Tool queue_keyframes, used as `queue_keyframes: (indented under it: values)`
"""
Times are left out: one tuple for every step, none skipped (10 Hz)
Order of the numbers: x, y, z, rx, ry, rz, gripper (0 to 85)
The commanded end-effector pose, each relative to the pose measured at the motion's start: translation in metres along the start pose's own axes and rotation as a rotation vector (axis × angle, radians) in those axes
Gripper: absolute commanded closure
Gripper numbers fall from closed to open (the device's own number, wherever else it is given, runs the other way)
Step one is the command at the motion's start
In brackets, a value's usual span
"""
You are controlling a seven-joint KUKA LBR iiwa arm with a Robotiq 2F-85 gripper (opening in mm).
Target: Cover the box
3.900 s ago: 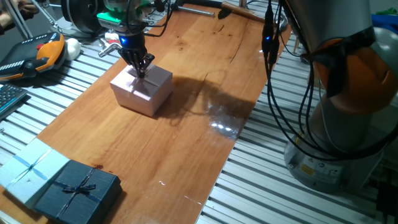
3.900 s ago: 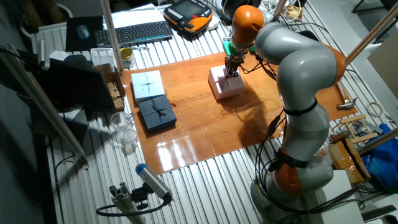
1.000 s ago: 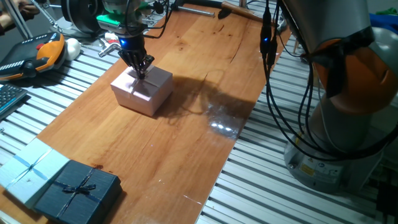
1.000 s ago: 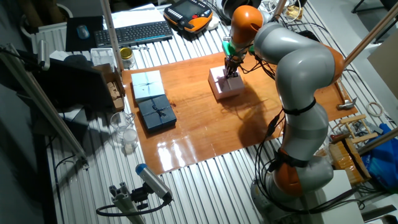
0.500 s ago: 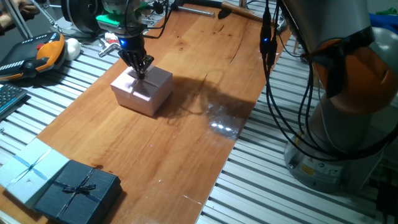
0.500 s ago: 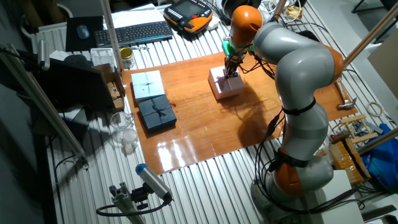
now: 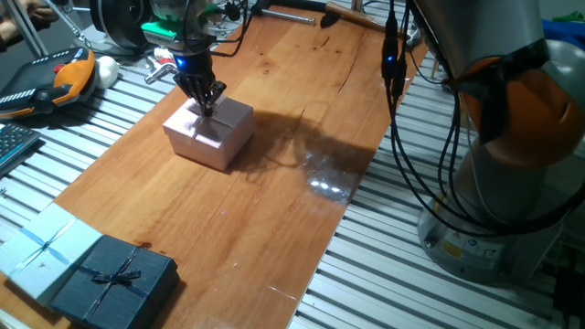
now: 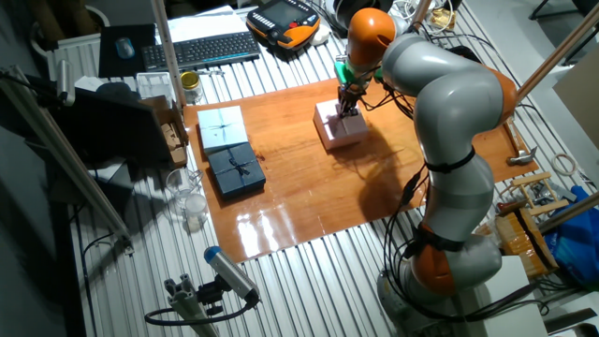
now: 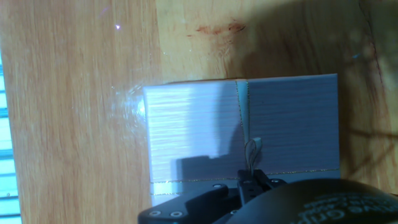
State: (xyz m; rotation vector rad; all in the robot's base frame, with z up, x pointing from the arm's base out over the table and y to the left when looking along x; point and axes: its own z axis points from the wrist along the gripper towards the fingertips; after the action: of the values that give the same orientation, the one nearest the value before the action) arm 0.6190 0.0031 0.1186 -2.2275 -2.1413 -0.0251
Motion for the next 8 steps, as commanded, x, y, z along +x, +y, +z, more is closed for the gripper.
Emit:
queue_keyframes:
  values:
    - [0.0005, 0.0, 0.0001, -0.001, 0.001, -0.001, 85.0]
    - [0.0004, 0.0, 0.0001, -0.001, 0.001, -0.004, 68.0]
    - [-0.0001, 0.0002, 0.0002, -0.006, 0.002, -0.004, 51.0]
    - [-0.0001, 0.0002, 0.0002, -0.007, 0.002, -0.004, 51.0]
    - [0.0001, 0.0001, 0.0003, -0.007, 0.001, -0.001, 34.0]
    - [0.0004, -0.0001, 0.0006, -0.008, -0.001, 0.001, 34.0]
    - [0.0009, -0.0005, 0.0001, -0.009, -0.001, 0.001, 17.0]
    - [0.0015, -0.0016, -0.0025, -0.014, 0.0, -0.004, 34.0]
